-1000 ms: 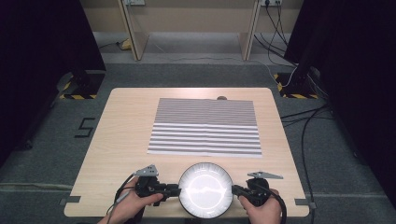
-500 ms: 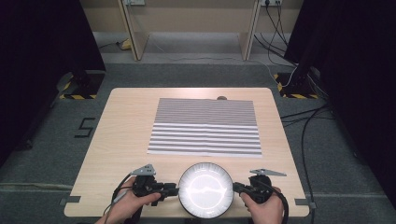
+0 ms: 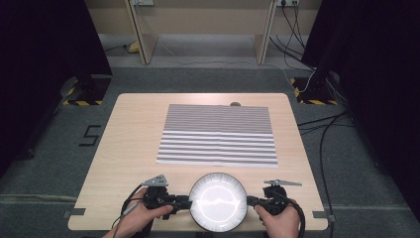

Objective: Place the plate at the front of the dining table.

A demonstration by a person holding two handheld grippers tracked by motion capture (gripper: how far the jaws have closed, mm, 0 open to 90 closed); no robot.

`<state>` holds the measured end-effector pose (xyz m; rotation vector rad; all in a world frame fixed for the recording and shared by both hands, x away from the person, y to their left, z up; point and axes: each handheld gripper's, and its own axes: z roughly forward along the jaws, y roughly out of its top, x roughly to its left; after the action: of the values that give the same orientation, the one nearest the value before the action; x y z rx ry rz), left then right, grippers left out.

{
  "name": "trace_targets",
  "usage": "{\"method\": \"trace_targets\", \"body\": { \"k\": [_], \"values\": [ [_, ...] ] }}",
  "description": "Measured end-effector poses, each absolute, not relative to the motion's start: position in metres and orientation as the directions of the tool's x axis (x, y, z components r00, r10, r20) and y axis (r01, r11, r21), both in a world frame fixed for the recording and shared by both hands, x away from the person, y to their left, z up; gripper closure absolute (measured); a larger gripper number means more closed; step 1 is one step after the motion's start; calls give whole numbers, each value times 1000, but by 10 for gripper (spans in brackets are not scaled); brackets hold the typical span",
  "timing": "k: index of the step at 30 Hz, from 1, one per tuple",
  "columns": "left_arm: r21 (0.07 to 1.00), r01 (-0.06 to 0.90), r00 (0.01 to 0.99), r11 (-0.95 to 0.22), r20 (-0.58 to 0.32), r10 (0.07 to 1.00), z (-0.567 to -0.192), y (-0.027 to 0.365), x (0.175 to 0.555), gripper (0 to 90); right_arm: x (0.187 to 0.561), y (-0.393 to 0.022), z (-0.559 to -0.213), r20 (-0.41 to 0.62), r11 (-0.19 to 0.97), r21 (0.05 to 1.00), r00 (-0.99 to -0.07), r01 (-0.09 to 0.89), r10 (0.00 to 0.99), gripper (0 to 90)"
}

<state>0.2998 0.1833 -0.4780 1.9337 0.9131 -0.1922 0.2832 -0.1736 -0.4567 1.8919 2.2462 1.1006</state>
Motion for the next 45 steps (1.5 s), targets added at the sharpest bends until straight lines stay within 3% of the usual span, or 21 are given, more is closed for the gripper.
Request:
{"method": "trace_targets", "body": {
  "k": [16,22,45],
  "values": [
    [652,707,665,-273,-482,571,-475,187,305,595,291,-163,-475,501,5,461,-265,887,824,811],
    [611,754,622,-242,-545,562,-481,187,311,595,293,-165,-475,545,-17,448,-258,894,797,736],
    [632,734,635,-249,-509,582,-486,177,315,647,299,-175,-483,636,-111,439,-221,892,740,749]
  ]
}}
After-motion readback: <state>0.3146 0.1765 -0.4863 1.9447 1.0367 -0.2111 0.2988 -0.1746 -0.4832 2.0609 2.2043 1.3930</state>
